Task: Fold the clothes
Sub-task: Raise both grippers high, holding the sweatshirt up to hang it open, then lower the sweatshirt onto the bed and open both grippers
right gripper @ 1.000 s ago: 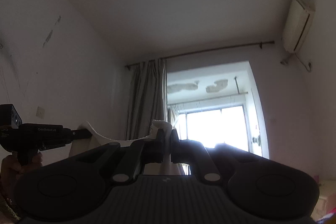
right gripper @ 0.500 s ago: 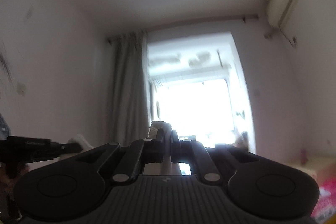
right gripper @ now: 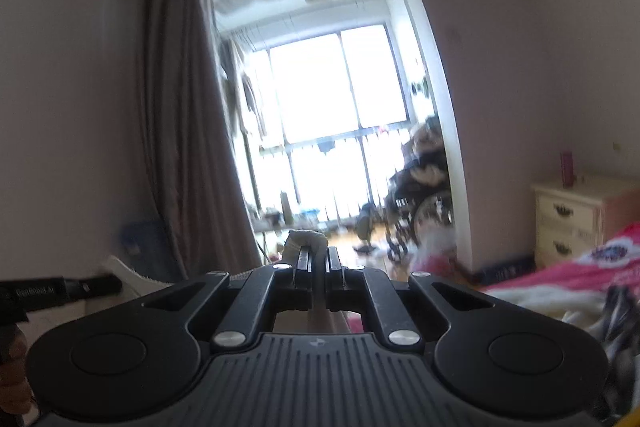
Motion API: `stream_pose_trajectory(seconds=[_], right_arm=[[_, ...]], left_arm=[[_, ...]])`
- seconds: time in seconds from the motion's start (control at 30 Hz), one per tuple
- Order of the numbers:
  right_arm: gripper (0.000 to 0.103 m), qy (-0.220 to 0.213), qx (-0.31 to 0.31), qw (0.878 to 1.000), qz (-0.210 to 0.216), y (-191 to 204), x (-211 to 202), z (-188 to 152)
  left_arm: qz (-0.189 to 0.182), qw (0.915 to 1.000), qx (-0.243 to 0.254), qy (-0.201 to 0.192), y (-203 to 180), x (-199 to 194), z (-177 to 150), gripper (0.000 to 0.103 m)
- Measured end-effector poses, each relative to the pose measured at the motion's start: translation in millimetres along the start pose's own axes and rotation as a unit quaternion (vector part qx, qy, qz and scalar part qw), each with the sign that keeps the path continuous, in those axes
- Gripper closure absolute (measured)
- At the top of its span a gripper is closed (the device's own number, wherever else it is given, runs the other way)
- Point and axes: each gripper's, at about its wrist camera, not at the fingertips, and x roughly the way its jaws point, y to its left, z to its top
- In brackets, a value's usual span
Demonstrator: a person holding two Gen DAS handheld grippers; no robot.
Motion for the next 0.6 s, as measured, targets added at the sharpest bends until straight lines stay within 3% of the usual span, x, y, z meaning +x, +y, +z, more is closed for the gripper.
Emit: stream_pose_trajectory(seconds=[0.13, 0.2, 0.27, 0.3, 0.33, 0.37, 0.43, 0.5, 0.53, 0.6], right_arm=[[0.096, 0.041, -0.005, 0.999, -0.014, -15, 57, -42], [0.096, 0.073, -0.009, 0.997, -0.019, -21, 91, -64], [0.093, 0.123, -0.003, 0.992, -0.02, -30, 123, -94], [0.091, 0.165, 0.007, 0.986, -0.024, -38, 142, -115], [0.082, 0.208, 0.017, 0.978, -0.029, -46, 159, -138], [0.067, 0.254, 0.027, 0.966, -0.04, -54, 168, -166], [0.058, 0.331, 0.047, 0.94, -0.064, -72, 183, -208], [0.057, 0.359, 0.067, 0.928, -0.081, -90, 175, -229], [0.054, 0.364, 0.08, 0.924, -0.086, -99, 169, -236], [0.049, 0.332, 0.126, 0.931, -0.08, -117, 146, -231]], left_arm=[[0.039, 0.9988, 0.022, 0.02, 11, 45, -17, 0.099], [0.06, 0.9967, 0.031, 0.045, 13, 68, -30, 0.099], [0.064, 0.9925, 0.04, 0.096, 22, 95, -49, 0.097], [0.067, 0.9884, 0.043, 0.13, 26, 105, -64, 0.095], [0.07, 0.9826, 0.043, 0.167, 30, 115, -81, 0.091], [0.076, 0.9745, 0.037, 0.208, 36, 127, -98, 0.082], [0.092, 0.954, 0.017, 0.285, 51, 147, -132, 0.08], [0.107, 0.9394, 0.001, 0.326, 64, 153, -156, 0.079], [0.109, 0.9364, -0.005, 0.333, 68, 151, -163, 0.079], [0.108, 0.9385, -0.016, 0.328, 72, 142, -166, 0.073]])
